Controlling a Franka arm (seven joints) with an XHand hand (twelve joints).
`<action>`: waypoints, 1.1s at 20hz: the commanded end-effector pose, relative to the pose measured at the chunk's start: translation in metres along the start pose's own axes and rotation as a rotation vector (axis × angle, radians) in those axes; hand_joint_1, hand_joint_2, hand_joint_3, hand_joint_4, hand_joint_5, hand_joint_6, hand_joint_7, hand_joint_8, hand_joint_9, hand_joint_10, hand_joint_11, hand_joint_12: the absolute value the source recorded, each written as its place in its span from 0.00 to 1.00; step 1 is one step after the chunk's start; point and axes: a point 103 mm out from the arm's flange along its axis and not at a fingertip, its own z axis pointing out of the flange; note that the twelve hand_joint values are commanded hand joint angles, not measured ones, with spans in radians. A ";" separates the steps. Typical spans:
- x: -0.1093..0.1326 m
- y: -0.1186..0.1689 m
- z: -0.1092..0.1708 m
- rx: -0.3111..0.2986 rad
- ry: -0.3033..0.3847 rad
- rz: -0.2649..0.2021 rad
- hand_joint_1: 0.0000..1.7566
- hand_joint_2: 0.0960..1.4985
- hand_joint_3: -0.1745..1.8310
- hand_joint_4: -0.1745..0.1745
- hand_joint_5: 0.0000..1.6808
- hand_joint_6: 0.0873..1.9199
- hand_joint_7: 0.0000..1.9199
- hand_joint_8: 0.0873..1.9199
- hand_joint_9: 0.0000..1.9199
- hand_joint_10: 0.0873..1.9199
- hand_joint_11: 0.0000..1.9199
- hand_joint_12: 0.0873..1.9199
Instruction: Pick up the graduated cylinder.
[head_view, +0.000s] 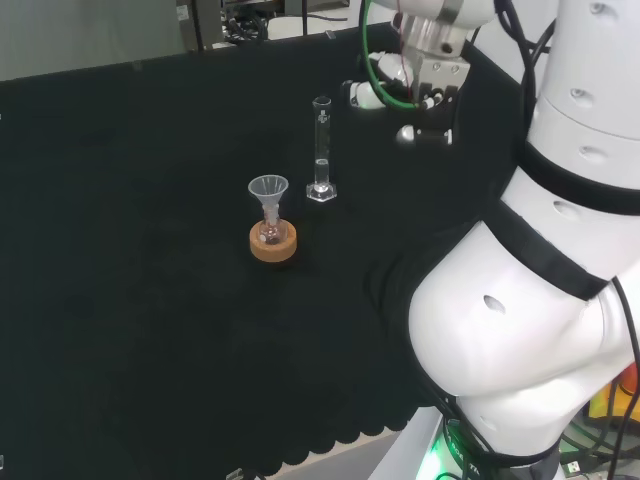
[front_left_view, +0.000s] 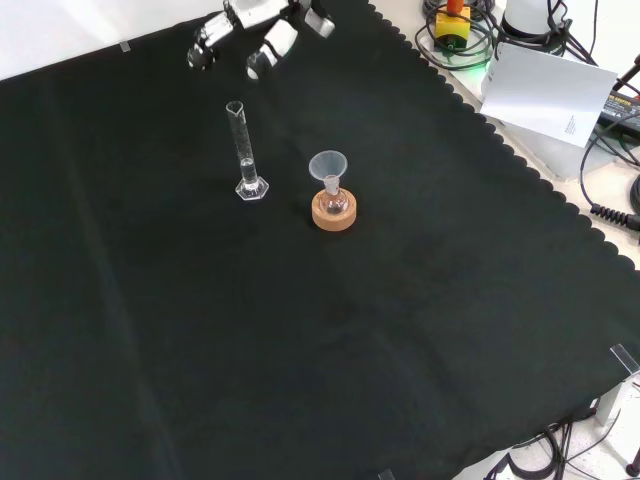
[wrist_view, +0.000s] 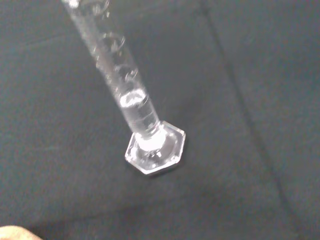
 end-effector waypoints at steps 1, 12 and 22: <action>-0.001 0.009 0.034 -0.024 0.081 -0.039 0.15 0.81 0.06 0.41 0.16 0.00 0.03 0.28 0.16 0.33 0.08 0.71; -0.013 0.014 0.065 -0.063 0.244 -0.101 0.32 0.74 0.03 0.39 0.18 0.00 0.09 0.32 0.22 0.33 0.10 0.71; -0.004 0.026 0.087 -0.113 0.403 -0.192 0.43 0.70 0.00 0.41 0.17 0.00 0.09 0.32 0.22 0.32 0.10 0.70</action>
